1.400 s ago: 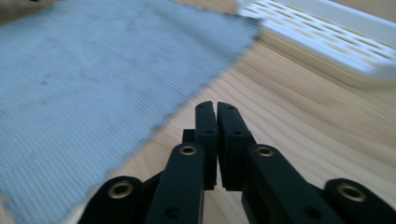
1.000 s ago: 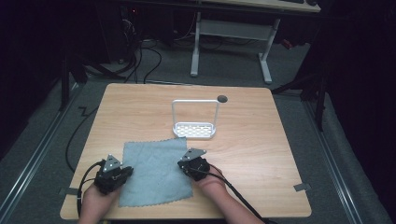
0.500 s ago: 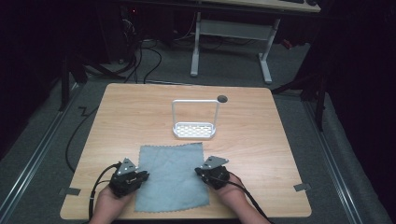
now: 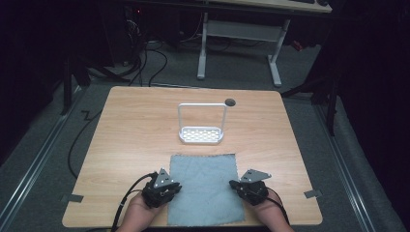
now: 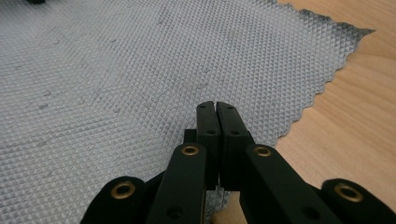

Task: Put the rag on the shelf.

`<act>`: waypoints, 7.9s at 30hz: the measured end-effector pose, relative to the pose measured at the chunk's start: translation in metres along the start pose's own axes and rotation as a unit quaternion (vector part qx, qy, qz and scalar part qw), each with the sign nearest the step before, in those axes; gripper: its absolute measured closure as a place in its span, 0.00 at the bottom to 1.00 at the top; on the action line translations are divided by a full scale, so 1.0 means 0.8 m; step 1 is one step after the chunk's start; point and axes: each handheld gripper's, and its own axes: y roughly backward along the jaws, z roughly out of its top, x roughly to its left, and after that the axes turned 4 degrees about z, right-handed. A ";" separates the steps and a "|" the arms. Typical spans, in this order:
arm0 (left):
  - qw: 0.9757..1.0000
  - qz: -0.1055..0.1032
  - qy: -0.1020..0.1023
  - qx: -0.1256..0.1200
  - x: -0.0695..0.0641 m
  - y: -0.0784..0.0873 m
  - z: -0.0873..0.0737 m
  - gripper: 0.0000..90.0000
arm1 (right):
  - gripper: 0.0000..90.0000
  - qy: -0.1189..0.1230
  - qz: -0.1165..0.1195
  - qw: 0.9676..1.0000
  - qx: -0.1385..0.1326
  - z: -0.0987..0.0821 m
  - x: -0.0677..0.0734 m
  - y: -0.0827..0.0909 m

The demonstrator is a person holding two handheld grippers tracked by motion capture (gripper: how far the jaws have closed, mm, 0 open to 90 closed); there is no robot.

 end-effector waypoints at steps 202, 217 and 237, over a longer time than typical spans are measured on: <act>0.941 0.171 0.037 -0.289 0.196 0.056 0.274 1.00 | 0.99 -0.053 -0.138 0.941 -0.303 0.297 -0.156 0.060; 0.969 0.112 0.091 -0.203 0.232 -0.019 0.228 1.00 | 0.99 -0.090 -0.129 0.960 -0.230 0.267 -0.189 -0.014; 0.970 0.066 0.132 -0.193 0.214 -0.058 0.160 1.00 | 0.99 -0.119 -0.113 0.968 -0.190 0.197 -0.181 -0.053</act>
